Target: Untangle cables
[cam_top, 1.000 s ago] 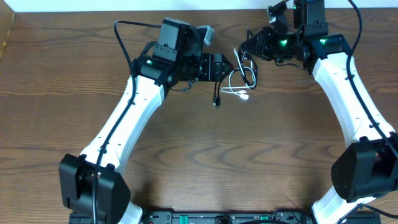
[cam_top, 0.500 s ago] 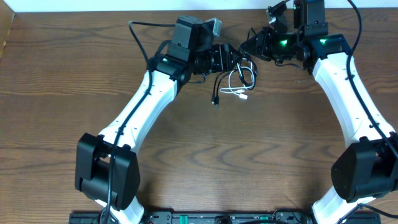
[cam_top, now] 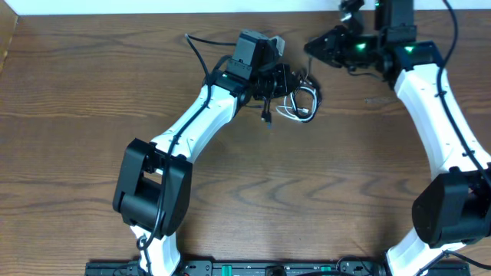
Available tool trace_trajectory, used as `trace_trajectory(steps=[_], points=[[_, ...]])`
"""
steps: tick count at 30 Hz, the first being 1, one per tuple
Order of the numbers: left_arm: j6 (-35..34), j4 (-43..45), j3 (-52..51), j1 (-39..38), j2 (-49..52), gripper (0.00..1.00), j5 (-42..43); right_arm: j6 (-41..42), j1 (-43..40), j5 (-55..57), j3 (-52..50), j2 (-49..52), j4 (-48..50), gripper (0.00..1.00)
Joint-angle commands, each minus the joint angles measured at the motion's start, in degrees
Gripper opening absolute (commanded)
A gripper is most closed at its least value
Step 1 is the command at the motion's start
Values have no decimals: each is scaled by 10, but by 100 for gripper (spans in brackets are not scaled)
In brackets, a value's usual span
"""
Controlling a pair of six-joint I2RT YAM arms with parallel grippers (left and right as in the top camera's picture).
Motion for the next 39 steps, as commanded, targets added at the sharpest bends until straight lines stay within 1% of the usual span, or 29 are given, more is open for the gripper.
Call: trace_trajectory(steps=[1, 3, 5, 6, 9, 12, 15, 16, 20, 22, 24, 27, 32, 35, 39], points=[[37, -7, 12, 1, -2, 7, 8, 12, -47, -11, 4, -2, 2, 1], [59, -21, 12, 1, -2, 7, 8, 12, -70, 26, 4, -2, -8, 1], [82, -35, 12, 1, -2, 7, 8, 11, -84, 109, 3, -2, -38, 1], [91, -40, 12, 1, -2, 8, 9, 8, -87, 126, 3, -1, -48, 1], [122, -41, 12, 2, -5, 7, 54, -32, -90, 139, 2, -1, -76, 1], [123, -19, 12, 10, -16, 7, 102, -71, -83, 150, 1, 0, -116, 2], [85, 16, 13, 33, -39, 7, 143, -98, -73, 155, -8, 2, -148, 19], [74, 24, 13, 38, -44, 8, 152, -101, -71, 155, -10, 3, -150, 23], [7, 75, 13, 59, -62, 7, 208, -107, -54, 155, -33, 5, -141, 46], [-25, 91, 13, 63, -66, 7, 223, -108, -41, 155, -47, 5, -123, 53], [-60, 96, 13, 63, -66, 7, 229, -108, -23, 158, -66, 5, -96, 57], [-96, 96, 13, 63, -66, 7, 229, -108, -1, 184, -87, 5, -60, 60], [-145, 106, 13, 63, -66, 8, 249, -103, 31, 252, -112, 6, -28, 60], [-158, 106, 13, 63, -67, 7, 249, -97, 48, 269, -117, 14, -19, 59], [-165, 107, 13, 62, -70, 7, 264, -77, 54, 292, -118, 43, -5, 55]])
